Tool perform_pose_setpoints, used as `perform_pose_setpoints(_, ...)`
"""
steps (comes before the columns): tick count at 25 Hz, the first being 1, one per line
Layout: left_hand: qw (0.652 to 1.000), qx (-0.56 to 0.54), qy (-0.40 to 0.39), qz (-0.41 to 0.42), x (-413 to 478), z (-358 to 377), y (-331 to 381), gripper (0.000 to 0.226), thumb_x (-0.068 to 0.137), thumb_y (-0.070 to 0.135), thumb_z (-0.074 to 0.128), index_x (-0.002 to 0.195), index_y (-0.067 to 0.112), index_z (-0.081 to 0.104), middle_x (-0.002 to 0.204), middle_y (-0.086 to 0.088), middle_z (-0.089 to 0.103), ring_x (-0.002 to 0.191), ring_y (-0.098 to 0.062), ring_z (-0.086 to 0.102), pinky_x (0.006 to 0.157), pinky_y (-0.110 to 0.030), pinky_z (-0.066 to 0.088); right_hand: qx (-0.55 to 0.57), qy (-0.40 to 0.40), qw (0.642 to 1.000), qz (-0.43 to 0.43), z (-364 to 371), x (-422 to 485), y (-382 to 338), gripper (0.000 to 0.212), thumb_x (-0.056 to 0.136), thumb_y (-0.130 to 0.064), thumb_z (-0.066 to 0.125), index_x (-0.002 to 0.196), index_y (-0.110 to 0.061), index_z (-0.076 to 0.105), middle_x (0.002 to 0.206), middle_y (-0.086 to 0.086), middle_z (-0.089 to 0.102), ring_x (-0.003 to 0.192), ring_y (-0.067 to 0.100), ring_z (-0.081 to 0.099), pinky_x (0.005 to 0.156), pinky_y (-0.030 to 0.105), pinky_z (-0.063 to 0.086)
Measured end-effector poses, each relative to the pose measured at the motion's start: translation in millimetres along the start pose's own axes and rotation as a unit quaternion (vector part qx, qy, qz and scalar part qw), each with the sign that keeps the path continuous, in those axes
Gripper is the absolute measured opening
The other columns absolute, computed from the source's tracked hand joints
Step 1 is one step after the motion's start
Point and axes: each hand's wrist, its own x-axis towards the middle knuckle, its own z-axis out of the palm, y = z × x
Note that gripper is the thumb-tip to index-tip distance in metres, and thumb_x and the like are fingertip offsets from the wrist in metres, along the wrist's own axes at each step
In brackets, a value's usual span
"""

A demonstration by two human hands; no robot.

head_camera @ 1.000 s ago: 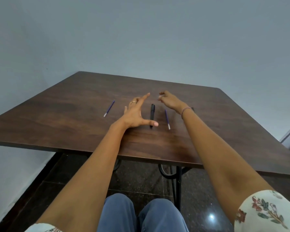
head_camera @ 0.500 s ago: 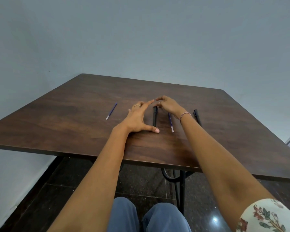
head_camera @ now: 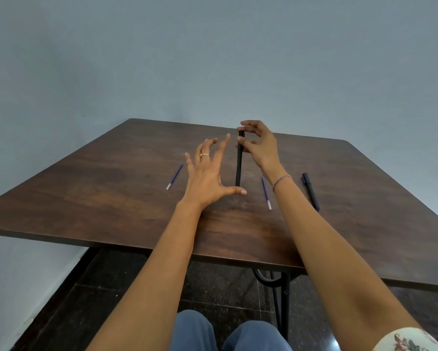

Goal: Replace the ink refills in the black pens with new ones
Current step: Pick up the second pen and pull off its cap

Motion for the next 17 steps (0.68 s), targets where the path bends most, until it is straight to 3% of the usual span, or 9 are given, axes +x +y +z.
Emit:
perform_pose_setpoints(3, 0.999, -0.04, 0.009, -0.01, 3.0, -1.2, 5.9, 0.127, 0.052, 0.077, 0.065, 0.146, 0.038, -0.012, 0.153, -0.006, 0.01, 0.143, -0.026, 0.003, 0.11, -0.067, 0.001, 0.06, 0.038, 0.997, -0.003, -4.3, 2.5, 2.5, 0.033, 0.085, -0.004, 0.068, 0.115, -0.01, 0.058, 0.112, 0.004, 0.067, 0.078, 0.022, 0.071, 0.073, 0.028, 0.058)
perform_pose_setpoints(5, 0.994, -0.094, 0.039, -0.035, 11.5, -1.9, 9.7, 0.12, 0.058, 0.077, 0.06, 0.147, 0.035, -0.009, 0.153, -0.008, 0.013, 0.143, -0.025, 0.006, 0.111, -0.061, 0.002, 0.104, 0.056, 0.993, -0.002, -7.8, 2.3, 5.9, 0.032, 0.085, -0.002, 0.067, 0.115, -0.007, 0.057, 0.111, 0.006, 0.067, 0.076, 0.019, 0.071, 0.073, 0.027, 0.057)
perform_pose_setpoints(7, 0.98, -0.163, 0.078, -0.078, 27.9, -1.7, 12.6, 0.103, 0.069, 0.074, 0.053, 0.149, 0.028, 0.005, 0.151, -0.009, 0.022, 0.141, -0.025, 0.016, 0.113, -0.055, 0.014, 0.122, 0.059, 0.991, -0.004, -11.4, 1.8, 7.1, 0.033, 0.084, -0.001, 0.067, 0.115, -0.007, 0.057, 0.112, 0.006, 0.067, 0.076, 0.017, 0.071, 0.075, 0.029, 0.058)
perform_pose_setpoints(9, 0.956, -0.248, 0.101, -0.122, 50.7, -1.2, 15.4, 0.073, 0.084, 0.06, 0.049, 0.142, 0.019, 0.031, 0.141, -0.006, 0.038, 0.134, -0.021, 0.031, 0.109, -0.042, 0.032, 0.139, 0.055, 0.989, -0.011, -14.0, 1.4, 3.3, 0.034, 0.085, -0.001, 0.067, 0.116, -0.007, 0.057, 0.113, 0.006, 0.067, 0.077, 0.015, 0.071, 0.076, 0.028, 0.057)
perform_pose_setpoints(12, 0.913, -0.373, 0.055, -0.158, 80.8, 7.3, 29.7, 0.033, 0.098, 0.034, 0.044, 0.118, 0.013, 0.06, 0.123, -0.004, 0.057, 0.118, -0.017, 0.051, 0.094, -0.026, 0.039, 0.182, 0.048, 0.982, -0.03, -18.0, 1.5, -1.9, 0.037, 0.085, 0.0, 0.066, 0.119, -0.012, 0.056, 0.116, 0.006, 0.067, 0.083, 0.018, 0.071, 0.082, 0.031, 0.057)
perform_pose_setpoints(15, 0.877, -0.452, -0.013, -0.159, 91.0, 18.4, 40.6, 0.027, 0.098, 0.028, 0.046, 0.107, 0.014, 0.066, 0.106, 0.001, 0.065, 0.104, -0.011, 0.058, 0.096, -0.031, 0.041, 0.231, 0.034, 0.972, -0.039, -20.8, 2.6, 1.8, 0.048, 0.085, 0.002, 0.065, 0.128, -0.017, 0.053, 0.118, 0.006, 0.067, 0.109, 0.021, 0.065, 0.094, 0.041, 0.053)
perform_pose_setpoints(17, 0.838, -0.52, -0.024, -0.165, 93.6, 23.6, 38.4, 0.017, 0.094, 0.028, 0.054, 0.097, 0.021, 0.069, 0.098, 0.008, 0.067, 0.098, -0.005, 0.059, 0.095, -0.036, 0.042, 0.253, 0.029, 0.967, -0.021, -20.8, 2.9, 2.4, 0.056, 0.084, 0.002, 0.067, 0.133, -0.02, 0.05, 0.116, 0.009, 0.068, 0.114, 0.021, 0.063, 0.097, 0.04, 0.052)
